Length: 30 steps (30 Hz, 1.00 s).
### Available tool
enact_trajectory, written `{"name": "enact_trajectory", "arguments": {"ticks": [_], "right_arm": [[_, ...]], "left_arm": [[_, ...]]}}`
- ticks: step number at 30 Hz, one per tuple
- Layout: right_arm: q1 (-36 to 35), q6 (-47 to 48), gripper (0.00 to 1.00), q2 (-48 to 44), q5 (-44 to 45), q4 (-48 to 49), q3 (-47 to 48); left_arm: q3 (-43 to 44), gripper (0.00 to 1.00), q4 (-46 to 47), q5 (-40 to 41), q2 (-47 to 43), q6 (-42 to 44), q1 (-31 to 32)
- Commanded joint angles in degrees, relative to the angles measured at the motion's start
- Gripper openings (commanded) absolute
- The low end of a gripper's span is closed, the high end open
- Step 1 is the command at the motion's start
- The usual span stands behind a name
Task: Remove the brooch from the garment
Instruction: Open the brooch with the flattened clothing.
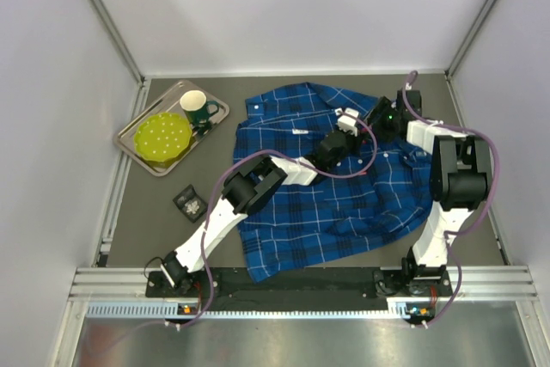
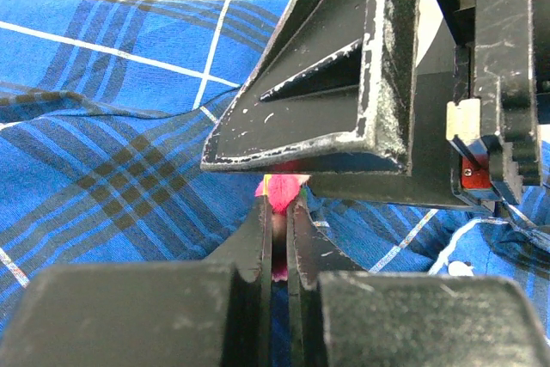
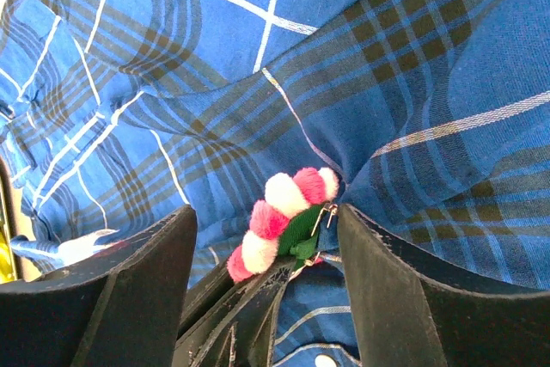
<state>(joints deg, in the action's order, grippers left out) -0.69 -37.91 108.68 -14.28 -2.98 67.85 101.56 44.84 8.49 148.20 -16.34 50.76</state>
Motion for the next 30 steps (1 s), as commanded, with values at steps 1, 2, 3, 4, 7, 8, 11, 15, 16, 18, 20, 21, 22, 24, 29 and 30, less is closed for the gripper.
{"name": "enact_trajectory", "arguments": {"ticks": [1,2,3,4,7,8,11,15,16,18,20,21,22,24,29,30], "right_arm": [[-0.19,-2.25,0.66,-0.22,0.04,-0.88,1.49],[-0.28,-2.34,0.66,-0.4,0.48,-0.97,1.49],[-0.45,-2.52,0.66,-0.66,0.66,-1.67,1.58],[-0.54,-2.61,0.66,-1.1,0.92,-1.94,1.58],[-0.89,-2.78,0.65,-1.46,1.71,-2.73,1.93],[-1.15,-2.78,0.65,-1.46,1.8,-2.9,2.28],[-1.25,-2.7,0.62,-1.19,1.89,-3.52,2.72],[-1.33,-2.7,0.59,-1.02,1.11,-4.05,3.51],[-1.33,-2.52,0.59,-0.93,0.93,-4.22,3.95],[-1.33,-2.43,0.57,-0.67,0.66,-4.49,4.21],[-1.33,-2.52,0.55,-0.58,0.31,-4.66,4.57],[-1.33,-2.34,0.53,-0.4,0.31,-4.75,4.65],[-1.33,-2.17,0.52,-0.49,0.31,-4.84,4.74],[-1.33,-1.99,0.49,-0.31,0.48,-5.01,4.83],[-1.33,-0.85,0.45,0.39,-0.48,-5.28,5.53],[-1.42,-0.76,0.42,0.56,-0.83,-5.28,5.53]], "left_arm": [[0.66,0.0,2.18,-1.19,-2.83,-0.36,0.21],[0.66,0.0,2.09,-1.28,-2.83,-0.27,0.3],[0.75,0.0,2.09,-1.28,-2.83,-0.01,0.3],[0.83,0.0,2.01,-1.37,-2.74,0.25,0.48],[0.92,0.0,1.65,-1.37,-2.74,1.13,0.92],[0.92,0.0,1.57,-1.37,-2.74,1.22,1.0],[0.92,0.0,1.39,-1.37,-2.74,1.4,1.09],[0.57,0.0,1.22,-2.6,-2.92,1.84,1.09],[0.14,0.0,1.22,-2.78,-3.0,1.92,1.18],[-0.22,0.0,1.3,-3.3,-3.09,2.27,1.27],[-0.31,0.0,0.95,-3.83,-3.09,2.89,1.36],[-0.22,0.0,0.86,-4.01,-3.18,3.85,1.44],[0.04,0.0,0.25,-4.44,-3.01,4.21,1.62],[0.48,0.0,-0.45,-4.8,-2.83,4.73,1.71],[0.92,0.0,-0.72,-6.55,-2.65,5.09,1.62],[0.75,0.0,-0.89,-6.73,-2.74,5.26,1.62]]}}
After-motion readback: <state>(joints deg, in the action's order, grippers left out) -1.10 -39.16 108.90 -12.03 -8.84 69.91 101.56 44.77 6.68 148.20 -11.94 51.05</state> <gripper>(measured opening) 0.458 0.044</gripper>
